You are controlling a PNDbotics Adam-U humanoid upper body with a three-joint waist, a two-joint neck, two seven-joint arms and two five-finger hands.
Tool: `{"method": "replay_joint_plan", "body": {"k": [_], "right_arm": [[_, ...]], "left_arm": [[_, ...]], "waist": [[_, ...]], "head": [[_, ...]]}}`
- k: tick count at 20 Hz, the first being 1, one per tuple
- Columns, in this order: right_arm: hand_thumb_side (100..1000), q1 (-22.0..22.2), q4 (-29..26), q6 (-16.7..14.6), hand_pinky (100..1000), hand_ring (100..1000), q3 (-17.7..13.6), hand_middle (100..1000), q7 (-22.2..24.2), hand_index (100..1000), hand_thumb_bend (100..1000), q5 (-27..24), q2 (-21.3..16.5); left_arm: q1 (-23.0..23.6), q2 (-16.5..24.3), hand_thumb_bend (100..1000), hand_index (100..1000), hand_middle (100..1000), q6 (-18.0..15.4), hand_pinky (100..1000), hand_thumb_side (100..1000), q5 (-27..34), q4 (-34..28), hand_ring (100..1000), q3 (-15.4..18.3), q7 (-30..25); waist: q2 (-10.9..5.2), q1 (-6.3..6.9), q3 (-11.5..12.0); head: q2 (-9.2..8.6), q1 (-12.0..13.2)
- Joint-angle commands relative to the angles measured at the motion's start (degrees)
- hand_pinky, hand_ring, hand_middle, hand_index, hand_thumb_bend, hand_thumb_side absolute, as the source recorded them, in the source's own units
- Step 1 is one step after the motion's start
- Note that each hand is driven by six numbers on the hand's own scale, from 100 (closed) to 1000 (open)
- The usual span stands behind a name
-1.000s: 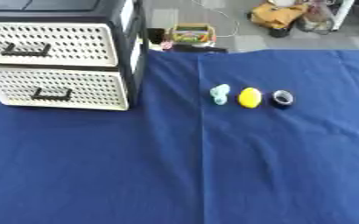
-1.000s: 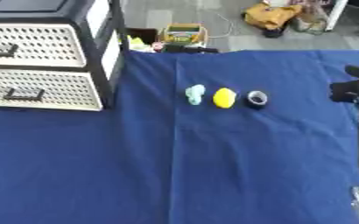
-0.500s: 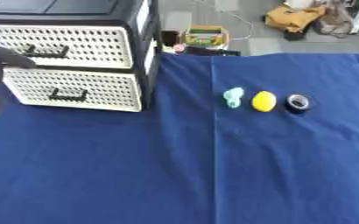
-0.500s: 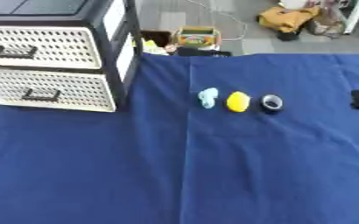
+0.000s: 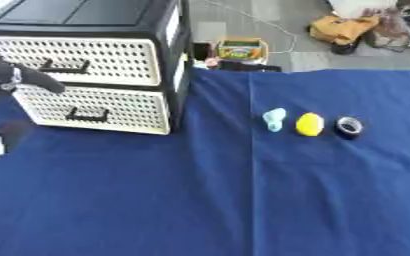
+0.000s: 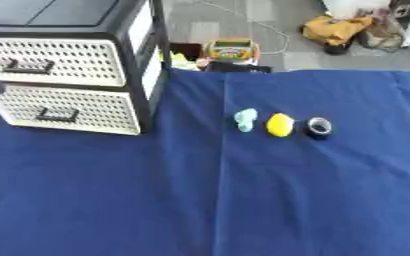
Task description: Pick up objects from table and place into drawer.
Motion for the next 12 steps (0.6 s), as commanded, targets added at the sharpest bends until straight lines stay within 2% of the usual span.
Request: {"method": "replay_joint_plan", "body": {"k": [1, 2, 6, 10, 12], "right_arm": [[943, -0.2, -0.9, 0.1, 602, 664, -0.3, 489, 0.1, 772, 100, 0.3, -0.9], [943, -0.2, -0.9, 0.2, 602, 664, -0.3, 488, 0.1, 772, 100, 0.3, -0.9], [943, -0.2, -0.9, 0.2, 602, 664, -0.2, 488, 0.2, 771, 100, 0.4, -0.9], [942, -0.1, -0.9, 0.3, 602, 664, -0.2, 485, 0.3, 771, 100, 0.6, -0.8], [943, -0.1, -0.9, 0.4, 602, 664, -0.2, 485, 0.4, 771, 100, 0.6, -0.7]], "left_arm": [[-2.3, 0.5, 100, 895, 100, -0.2, 151, 607, -1.7, 1.8, 100, 0.1, -0.2], [-2.9, 0.3, 100, 895, 100, -0.4, 150, 479, -2.4, 2.4, 100, -0.1, -0.1], [-5.1, -0.6, 179, 920, 100, -1.0, 155, 403, -4.2, 5.1, 100, -0.7, -0.6], [-7.7, -2.1, 134, 900, 100, -0.8, 151, 459, -5.6, 8.5, 100, -0.9, -1.7], [-9.1, -3.0, 148, 875, 100, -0.4, 150, 506, -5.8, 10.6, 100, -1.1, -2.7]], "waist": [[-1.50, 0.13, -0.1], [-1.48, 0.16, -0.1], [-1.37, 0.32, -0.3], [-1.21, 0.51, -0.3], [-1.12, 0.57, -0.3]], "head": [[-0.78, -0.3], [-0.80, -0.4], [-0.86, -0.7], [-0.90, -0.9], [-0.88, -1.0]]}}
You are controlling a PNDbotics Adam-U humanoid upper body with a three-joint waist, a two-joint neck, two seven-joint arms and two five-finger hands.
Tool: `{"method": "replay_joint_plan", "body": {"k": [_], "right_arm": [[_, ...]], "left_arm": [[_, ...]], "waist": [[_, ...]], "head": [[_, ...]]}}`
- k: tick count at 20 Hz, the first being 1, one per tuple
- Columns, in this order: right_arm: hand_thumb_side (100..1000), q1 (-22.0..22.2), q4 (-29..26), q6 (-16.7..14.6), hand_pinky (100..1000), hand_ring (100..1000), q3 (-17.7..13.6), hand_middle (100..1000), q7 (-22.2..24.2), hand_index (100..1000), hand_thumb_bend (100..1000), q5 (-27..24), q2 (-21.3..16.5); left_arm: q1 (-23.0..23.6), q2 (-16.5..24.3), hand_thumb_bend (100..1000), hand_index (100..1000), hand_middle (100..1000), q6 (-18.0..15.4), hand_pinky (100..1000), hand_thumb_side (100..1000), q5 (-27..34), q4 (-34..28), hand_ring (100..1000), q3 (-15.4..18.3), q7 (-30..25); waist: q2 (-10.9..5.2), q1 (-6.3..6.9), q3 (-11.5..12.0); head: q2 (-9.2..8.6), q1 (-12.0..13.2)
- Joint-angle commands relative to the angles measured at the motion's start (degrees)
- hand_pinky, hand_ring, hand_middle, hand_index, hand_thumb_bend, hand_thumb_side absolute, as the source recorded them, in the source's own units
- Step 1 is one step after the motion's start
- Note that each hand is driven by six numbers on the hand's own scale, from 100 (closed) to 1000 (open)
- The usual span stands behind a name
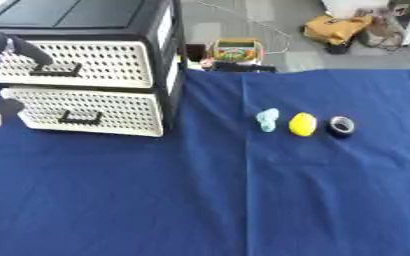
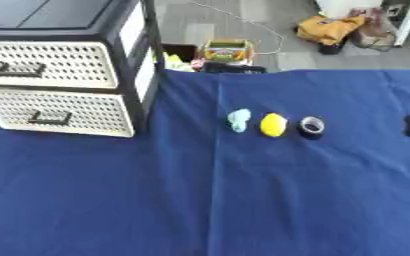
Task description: Pick up objects from table and place into drawer.
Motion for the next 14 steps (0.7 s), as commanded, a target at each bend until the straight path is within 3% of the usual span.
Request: {"method": "replay_joint_plan", "body": {"k": [1, 6, 14], "right_arm": [[942, -0.2, -0.9, 0.1, 602, 664, -0.2, 484, 0.1, 771, 100, 0.5, -0.7], [942, -0.3, -0.9, 0.1, 601, 664, -0.2, 482, 0.0, 770, 100, 0.6, -0.6], [938, -0.5, -0.9, 0.1, 601, 665, -0.2, 479, 0.1, 769, 100, 0.7, -0.4]], "left_arm": [[-2.4, 0.0, 154, 860, 100, 0.6, 147, 526, -0.8, 2.9, 100, 0.1, -1.4], [-5.5, -2.3, 170, 868, 100, 4.1, 146, 528, -3.6, 7.8, 100, -1.0, -2.8], [-6.4, -4.2, 139, 866, 100, 7.9, 143, 536, -8.0, 10.5, 100, -2.7, -1.7]], "waist": [[-1.08, 0.13, 0.0], [-0.83, 0.15, -0.2], [-0.35, 0.21, -0.6]], "head": [[-0.84, -0.1], [-0.86, -0.3], [-1.24, 0.0]]}}
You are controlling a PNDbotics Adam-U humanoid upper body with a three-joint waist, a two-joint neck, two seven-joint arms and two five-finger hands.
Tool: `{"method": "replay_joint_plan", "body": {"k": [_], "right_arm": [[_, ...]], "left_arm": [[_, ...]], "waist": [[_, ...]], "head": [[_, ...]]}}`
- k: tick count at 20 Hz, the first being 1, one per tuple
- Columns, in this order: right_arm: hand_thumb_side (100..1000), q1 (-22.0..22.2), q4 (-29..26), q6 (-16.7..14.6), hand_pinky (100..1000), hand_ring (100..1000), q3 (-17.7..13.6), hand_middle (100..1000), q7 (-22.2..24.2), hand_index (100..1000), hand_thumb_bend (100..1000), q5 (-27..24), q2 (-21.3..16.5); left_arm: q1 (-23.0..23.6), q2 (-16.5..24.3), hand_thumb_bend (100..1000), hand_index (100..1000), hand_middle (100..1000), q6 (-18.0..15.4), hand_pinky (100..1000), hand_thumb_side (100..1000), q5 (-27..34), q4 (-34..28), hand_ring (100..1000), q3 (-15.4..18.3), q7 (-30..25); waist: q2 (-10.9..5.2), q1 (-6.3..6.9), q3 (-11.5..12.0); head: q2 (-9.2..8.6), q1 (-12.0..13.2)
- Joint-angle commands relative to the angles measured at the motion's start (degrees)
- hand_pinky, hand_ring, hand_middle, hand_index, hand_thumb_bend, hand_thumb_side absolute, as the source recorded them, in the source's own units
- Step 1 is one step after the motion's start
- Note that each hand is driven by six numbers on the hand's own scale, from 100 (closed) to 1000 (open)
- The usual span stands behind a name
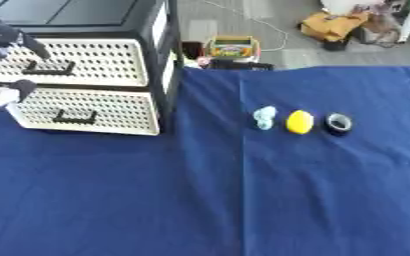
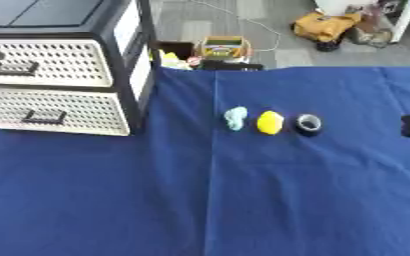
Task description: Pick up objects from table and place into drawer.
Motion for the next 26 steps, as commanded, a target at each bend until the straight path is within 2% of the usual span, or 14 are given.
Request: {"method": "replay_joint_plan", "body": {"k": [1, 7, 19, 22, 26], "right_arm": [[937, -0.5, -0.9, 0.1, 601, 665, -0.2, 478, 0.0, 769, 100, 0.3, -0.5], [937, -0.7, -0.9, 0.1, 601, 666, -0.2, 475, 0.1, 768, 100, 0.3, -0.3], [936, -1.1, -0.9, 0.2, 599, 664, -0.1, 471, 0.6, 766, 100, 0.4, 0.3], [935, -1.2, -0.9, 0.3, 599, 665, -0.1, 471, 0.7, 766, 100, 0.4, 0.4], [936, -1.3, -0.9, 0.2, 599, 665, 0.0, 469, 0.8, 766, 100, 0.4, 0.5]], "left_arm": [[-1.2, 0.6, 144, 866, 100, 1.2, 144, 531, -1.4, 0.8, 100, -0.1, 0.8], [-1.4, -0.1, 183, 866, 100, 2.2, 158, 490, -4.7, 2.8, 100, -0.5, 2.4], [-1.5, -0.5, 142, 931, 100, 4.0, 168, 481, -6.4, 3.9, 100, -0.5, 5.0], [-1.4, -0.6, 131, 926, 100, 3.7, 169, 482, -6.3, 4.0, 100, -0.7, 5.3], [-1.2, -0.6, 160, 923, 100, 3.0, 181, 457, -7.3, 4.4, 100, -0.8, 5.7]], "waist": [[-0.95, 0.07, -0.2], [-0.61, 0.04, -0.4], [0.09, -0.22, -0.4], [0.28, -0.25, -0.4], [0.49, -0.30, -0.6]], "head": [[-0.86, 0.1], [-1.18, 0.3], [-1.70, 0.5], [-1.89, 0.6], [-2.04, 0.8]]}}
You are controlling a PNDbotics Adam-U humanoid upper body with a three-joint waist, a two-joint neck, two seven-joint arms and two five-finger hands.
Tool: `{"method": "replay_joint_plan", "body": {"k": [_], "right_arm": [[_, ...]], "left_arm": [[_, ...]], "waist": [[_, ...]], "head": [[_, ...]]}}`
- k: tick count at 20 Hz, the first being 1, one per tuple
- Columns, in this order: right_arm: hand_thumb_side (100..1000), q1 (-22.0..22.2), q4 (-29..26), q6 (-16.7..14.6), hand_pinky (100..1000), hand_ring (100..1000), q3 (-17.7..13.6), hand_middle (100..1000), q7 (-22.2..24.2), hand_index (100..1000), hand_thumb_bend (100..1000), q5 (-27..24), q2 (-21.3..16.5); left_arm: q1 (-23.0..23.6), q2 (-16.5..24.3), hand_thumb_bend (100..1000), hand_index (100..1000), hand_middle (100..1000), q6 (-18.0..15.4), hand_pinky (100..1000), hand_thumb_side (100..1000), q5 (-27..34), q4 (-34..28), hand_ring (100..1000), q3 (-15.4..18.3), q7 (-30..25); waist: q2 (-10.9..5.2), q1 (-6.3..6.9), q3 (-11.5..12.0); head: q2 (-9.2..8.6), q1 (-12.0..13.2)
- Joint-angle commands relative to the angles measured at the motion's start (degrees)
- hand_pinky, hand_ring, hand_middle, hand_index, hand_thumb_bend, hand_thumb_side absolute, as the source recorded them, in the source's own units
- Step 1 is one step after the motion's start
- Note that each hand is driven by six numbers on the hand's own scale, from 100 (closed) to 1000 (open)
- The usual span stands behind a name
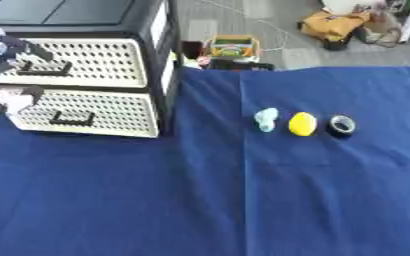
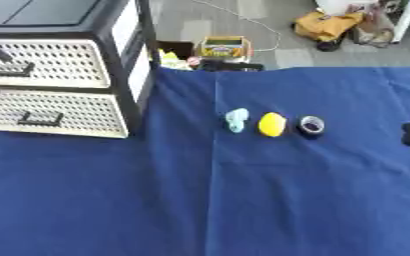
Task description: Pick up objects from table and place into drawer.
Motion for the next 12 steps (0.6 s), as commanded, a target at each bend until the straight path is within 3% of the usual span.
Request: {"method": "replay_joint_plan", "body": {"k": [1, 12], "right_arm": [[936, -0.3, -0.9, -0.1, 599, 665, -0.1, 468, 0.2, 766, 100, 0.4, -0.6], [936, -0.5, -0.9, 0.0, 599, 665, -0.1, 466, 0.4, 766, 100, 0.5, -0.1]], "left_arm": [[-0.8, 1.0, 177, 922, 100, -0.6, 182, 450, -1.2, 0.2, 100, 0.4, 0.5], [-0.4, 0.7, 217, 901, 100, -1.4, 190, 453, -4.9, 1.4, 100, -0.2, 1.1]], "waist": [[-1.05, -0.06, 0.0], [-0.60, -0.23, 0.0]], "head": [[-1.03, 0.3], [-1.15, 0.5]]}}
